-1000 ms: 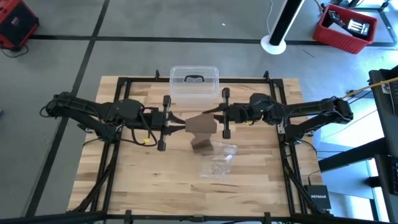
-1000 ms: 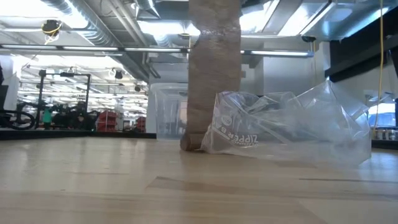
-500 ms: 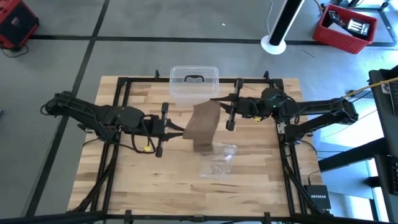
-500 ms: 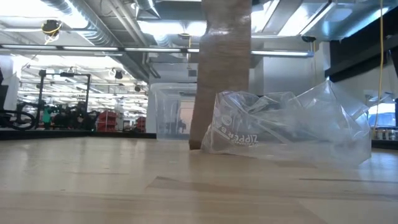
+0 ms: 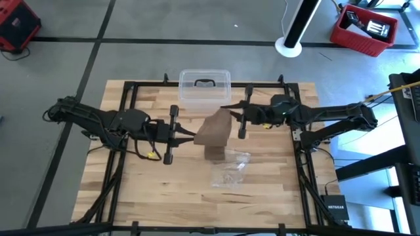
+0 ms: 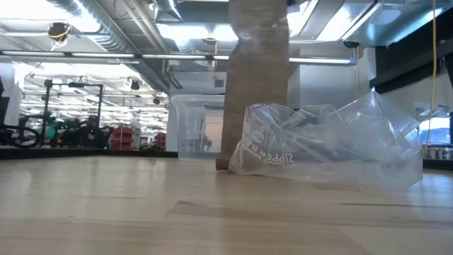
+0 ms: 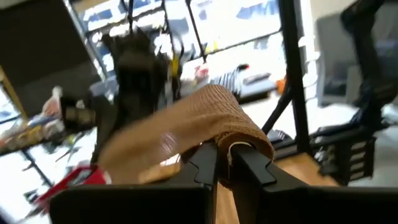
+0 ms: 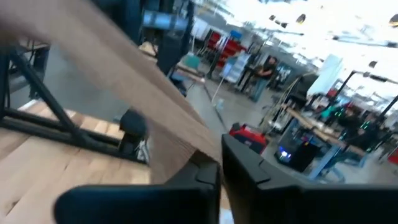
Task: Roll bandage
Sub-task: Roll the brown bandage
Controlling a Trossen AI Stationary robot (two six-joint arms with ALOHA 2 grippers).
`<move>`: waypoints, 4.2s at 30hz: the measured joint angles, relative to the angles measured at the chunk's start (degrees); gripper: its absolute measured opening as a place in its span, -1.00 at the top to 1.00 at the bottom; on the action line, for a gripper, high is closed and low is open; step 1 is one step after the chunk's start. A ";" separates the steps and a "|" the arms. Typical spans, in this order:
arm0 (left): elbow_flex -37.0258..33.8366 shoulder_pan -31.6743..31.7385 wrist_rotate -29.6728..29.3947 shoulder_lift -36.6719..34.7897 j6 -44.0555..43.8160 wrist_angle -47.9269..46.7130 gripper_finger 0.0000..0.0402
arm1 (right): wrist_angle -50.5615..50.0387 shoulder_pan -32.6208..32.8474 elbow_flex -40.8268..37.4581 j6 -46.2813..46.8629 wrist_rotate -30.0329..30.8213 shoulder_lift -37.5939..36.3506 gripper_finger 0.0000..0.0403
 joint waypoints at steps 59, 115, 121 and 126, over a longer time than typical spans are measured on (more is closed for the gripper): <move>0.02 7.66 -5.83 1.71 -1.08 5.61 0.91 | 22.84 0.00 -22.31 18.10 -6.99 10.12 -0.11; -17.77 -0.01 -17.83 8.20 15.37 8.87 0.98 | -8.59 18.68 28.69 -10.89 19.88 5.21 0.99; -17.86 -4.84 -18.26 11.46 14.52 9.80 0.96 | -10.09 8.37 29.44 -7.08 17.75 5.24 0.99; -17.86 -8.45 -18.98 12.69 14.57 12.97 0.98 | -17.02 -1.07 29.44 1.64 11.01 5.25 0.99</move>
